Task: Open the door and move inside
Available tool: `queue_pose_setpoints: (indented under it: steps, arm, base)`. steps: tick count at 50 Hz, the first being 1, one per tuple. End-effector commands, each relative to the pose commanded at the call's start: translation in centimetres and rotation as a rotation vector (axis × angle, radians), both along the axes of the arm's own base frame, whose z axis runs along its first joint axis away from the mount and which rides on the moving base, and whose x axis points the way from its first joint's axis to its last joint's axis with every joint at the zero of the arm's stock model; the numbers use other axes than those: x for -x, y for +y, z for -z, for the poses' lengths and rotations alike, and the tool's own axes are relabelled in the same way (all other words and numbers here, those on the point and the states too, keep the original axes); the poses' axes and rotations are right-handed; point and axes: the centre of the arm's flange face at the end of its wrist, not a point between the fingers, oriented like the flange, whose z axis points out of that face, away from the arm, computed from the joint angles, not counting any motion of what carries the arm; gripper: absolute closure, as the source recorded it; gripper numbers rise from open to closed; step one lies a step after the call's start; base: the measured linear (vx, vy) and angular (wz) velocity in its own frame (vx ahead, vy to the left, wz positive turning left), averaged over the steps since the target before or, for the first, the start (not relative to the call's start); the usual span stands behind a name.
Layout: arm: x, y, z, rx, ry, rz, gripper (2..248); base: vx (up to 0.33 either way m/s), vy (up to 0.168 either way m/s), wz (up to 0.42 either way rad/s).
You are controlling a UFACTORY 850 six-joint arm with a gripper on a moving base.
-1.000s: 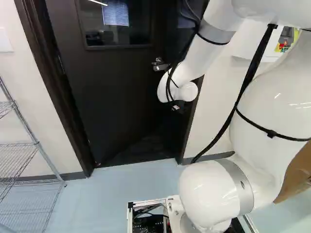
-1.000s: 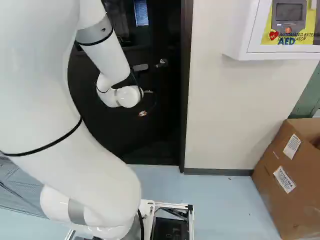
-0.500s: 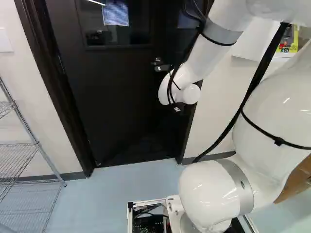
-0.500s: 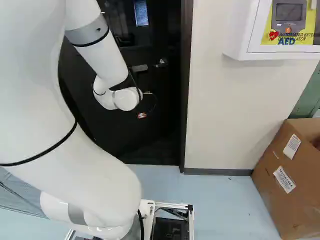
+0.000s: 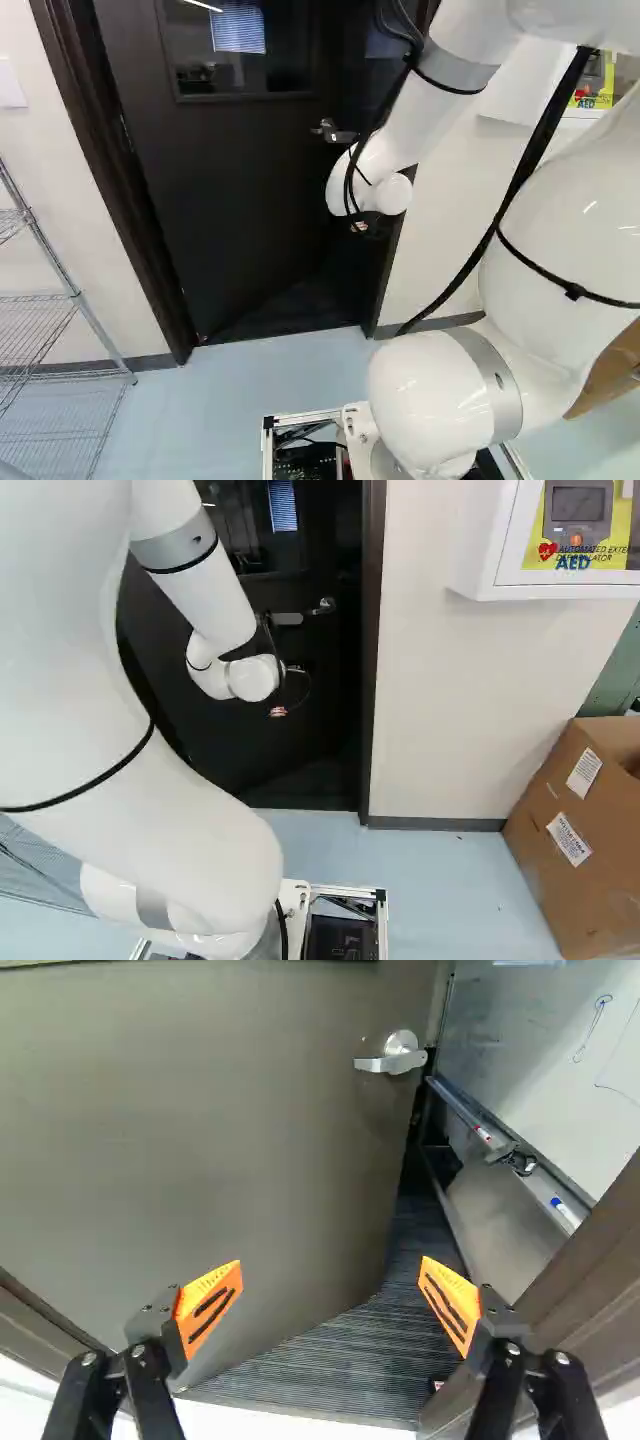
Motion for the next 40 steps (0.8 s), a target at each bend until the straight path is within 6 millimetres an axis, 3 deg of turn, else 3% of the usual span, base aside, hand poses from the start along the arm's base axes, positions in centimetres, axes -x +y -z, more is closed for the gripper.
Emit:
queue_pose_setpoints:
  steps: [40]
  arm:
    - [0.0, 0.0, 0.0, -0.002, 0.0, 0.001, 3]
  base:
    - [0.004, 0.004, 0.003]
